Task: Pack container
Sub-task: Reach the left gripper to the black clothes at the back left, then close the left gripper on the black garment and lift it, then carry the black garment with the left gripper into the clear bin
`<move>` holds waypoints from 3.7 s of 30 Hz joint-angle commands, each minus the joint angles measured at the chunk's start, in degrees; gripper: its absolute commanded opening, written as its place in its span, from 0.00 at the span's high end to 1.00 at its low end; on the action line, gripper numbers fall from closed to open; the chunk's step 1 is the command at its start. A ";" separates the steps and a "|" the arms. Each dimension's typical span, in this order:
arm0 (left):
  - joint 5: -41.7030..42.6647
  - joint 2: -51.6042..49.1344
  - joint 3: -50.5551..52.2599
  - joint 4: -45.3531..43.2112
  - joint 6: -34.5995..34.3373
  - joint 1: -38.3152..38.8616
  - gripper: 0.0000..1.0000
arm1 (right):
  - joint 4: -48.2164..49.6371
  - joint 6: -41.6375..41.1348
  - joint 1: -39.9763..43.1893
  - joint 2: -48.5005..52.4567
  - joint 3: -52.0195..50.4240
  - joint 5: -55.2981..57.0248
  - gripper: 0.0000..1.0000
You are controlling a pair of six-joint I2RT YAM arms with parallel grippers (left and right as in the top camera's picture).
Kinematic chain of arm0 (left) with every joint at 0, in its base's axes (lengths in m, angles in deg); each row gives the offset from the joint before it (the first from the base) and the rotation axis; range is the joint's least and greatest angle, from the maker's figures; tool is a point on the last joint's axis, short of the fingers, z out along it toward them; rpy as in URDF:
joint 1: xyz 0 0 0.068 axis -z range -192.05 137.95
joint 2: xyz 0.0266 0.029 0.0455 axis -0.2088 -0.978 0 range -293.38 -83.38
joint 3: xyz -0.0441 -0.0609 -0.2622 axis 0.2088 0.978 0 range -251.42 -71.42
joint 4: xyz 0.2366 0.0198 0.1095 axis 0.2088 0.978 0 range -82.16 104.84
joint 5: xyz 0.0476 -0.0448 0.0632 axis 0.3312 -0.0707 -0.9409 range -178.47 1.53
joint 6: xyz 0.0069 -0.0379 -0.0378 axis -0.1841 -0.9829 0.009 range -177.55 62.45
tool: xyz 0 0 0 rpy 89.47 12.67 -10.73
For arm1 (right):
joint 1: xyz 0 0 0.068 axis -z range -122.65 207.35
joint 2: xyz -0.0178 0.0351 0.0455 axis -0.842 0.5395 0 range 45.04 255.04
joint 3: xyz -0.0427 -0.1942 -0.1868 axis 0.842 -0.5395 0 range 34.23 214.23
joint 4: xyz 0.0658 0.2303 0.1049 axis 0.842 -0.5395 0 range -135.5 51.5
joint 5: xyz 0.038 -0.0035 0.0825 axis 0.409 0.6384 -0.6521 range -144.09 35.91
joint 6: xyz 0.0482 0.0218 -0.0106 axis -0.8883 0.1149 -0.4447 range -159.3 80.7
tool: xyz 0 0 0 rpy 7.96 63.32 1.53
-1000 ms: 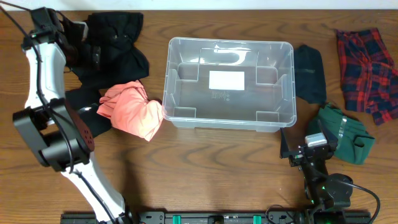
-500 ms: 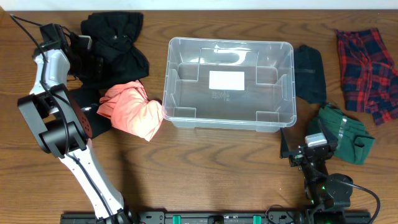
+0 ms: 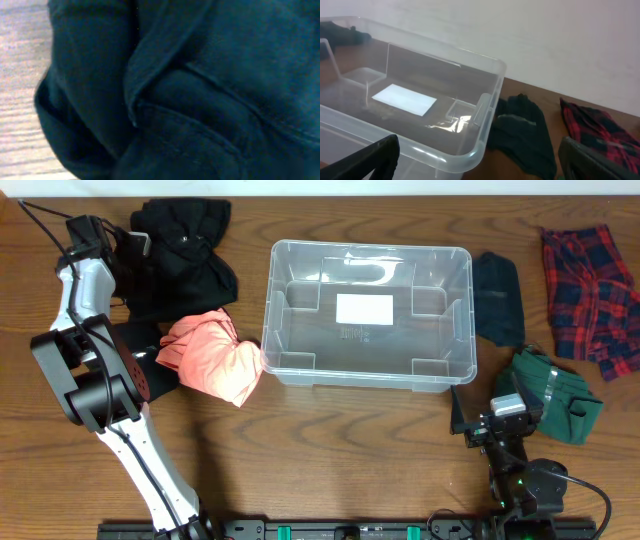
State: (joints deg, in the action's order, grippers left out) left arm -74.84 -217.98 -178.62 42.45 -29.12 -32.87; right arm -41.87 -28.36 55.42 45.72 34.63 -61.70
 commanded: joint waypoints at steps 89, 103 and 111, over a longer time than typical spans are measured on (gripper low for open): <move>13.66 39.54 21.07 8.35 -19.28 39.23 0.94 | -0.22 -0.63 -0.44 -0.31 -0.09 0.35 0.01; 6.54 35.12 26.45 6.95 -20.57 39.23 0.83 | -0.22 -0.63 -0.44 -0.31 -0.09 0.35 0.01; 4.87 35.52 26.45 10.14 -21.64 39.80 0.78 | -0.22 -0.63 -0.44 -0.31 -0.09 0.35 0.01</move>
State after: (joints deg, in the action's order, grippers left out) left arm -68.96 -183.41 -152.06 52.04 -49.99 6.47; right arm -41.87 -28.36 55.42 45.72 34.63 -61.70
